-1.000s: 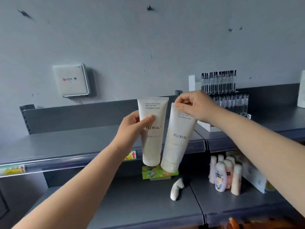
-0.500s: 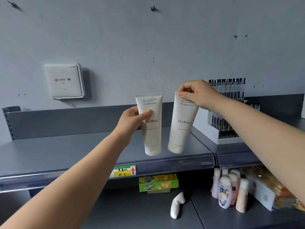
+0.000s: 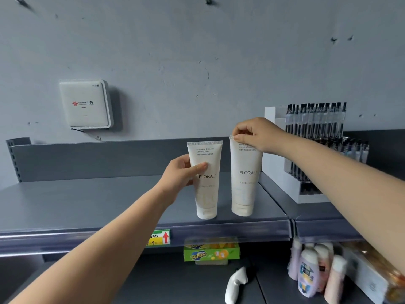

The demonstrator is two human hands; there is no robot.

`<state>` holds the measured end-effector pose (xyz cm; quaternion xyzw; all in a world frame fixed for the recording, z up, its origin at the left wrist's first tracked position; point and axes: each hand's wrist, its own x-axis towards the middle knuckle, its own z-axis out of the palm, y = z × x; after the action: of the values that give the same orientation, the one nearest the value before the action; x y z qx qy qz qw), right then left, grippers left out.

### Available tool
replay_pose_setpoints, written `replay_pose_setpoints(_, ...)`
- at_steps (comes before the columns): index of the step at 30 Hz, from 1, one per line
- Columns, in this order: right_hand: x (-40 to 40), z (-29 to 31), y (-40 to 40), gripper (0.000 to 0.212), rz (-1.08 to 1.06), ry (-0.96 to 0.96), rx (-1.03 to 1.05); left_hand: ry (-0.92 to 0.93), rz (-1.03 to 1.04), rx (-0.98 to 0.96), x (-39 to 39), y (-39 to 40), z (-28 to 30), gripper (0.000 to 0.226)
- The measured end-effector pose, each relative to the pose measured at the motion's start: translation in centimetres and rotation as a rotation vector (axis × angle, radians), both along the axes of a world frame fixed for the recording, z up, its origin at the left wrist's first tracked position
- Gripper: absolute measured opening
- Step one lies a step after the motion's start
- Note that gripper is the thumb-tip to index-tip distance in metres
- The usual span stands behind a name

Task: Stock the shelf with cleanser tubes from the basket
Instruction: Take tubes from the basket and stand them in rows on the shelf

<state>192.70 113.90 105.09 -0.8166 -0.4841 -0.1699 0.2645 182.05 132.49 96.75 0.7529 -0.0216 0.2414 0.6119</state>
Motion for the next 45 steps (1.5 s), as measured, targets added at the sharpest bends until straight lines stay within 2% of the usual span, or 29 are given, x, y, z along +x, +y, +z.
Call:
replay_pose_setpoints(7, 0.9, -1.1, 0.4, 0.011, 0.022, 0.024, -0.034, -0.001, -0.005, -0.006, 0.4, 0.3, -0.5, 0.01)
replay_pose_setpoints(14, 0.9, -1.7, 0.3, 0.003, 0.034, 0.109, 0.091, 0.055, -0.027, 0.019, 0.4, 0.6, -0.5, 0.022)
replay_pose_setpoints(17, 0.9, -2.0, -0.1, 0.013, -0.002, 0.115, 0.12, 0.08, -0.033, 0.026, 0.4, 0.6, -0.3, 0.024)
replay_pose_setpoints(20, 0.7, -1.9, -0.2, 0.02, -0.041, 0.09, 0.044, 0.104, -0.026, 0.05, 0.2, 0.5, 0.1, 0.025)
replay_pose_setpoints(25, 0.2, -1.8, -0.6, 0.027, -0.103, 0.043, 0.057, 0.064, 0.108, 0.08, -0.3, 0.5, 0.8, 0.02)
replay_pose_setpoints(31, -2.2, -2.6, -2.3, 0.032, -0.219, -0.203, 0.225, -0.051, 0.342, 0.153, -2.6, 0.3, 0.7, 0.032)
replay_pose_setpoints(35, -5.0, -4.5, -3.8, 0.02, -0.274, -0.266, 0.197, -0.075, 0.408, 0.278, -4.8, -0.4, -0.7, 0.031)
replay_pose_setpoints(39, -8.2, -7.8, -5.4, 0.015, -0.338, -0.244, 0.051, -0.052, 0.32, 0.437, -6.4, -1.5, -3.5, 0.024)
replay_pose_setpoints(45, -12.1, -15.1, -9.4, 0.018, -0.432, -0.113, -0.202, -0.061, 0.146, 0.808, -7.9, -5.9, -9.1, 0.021)
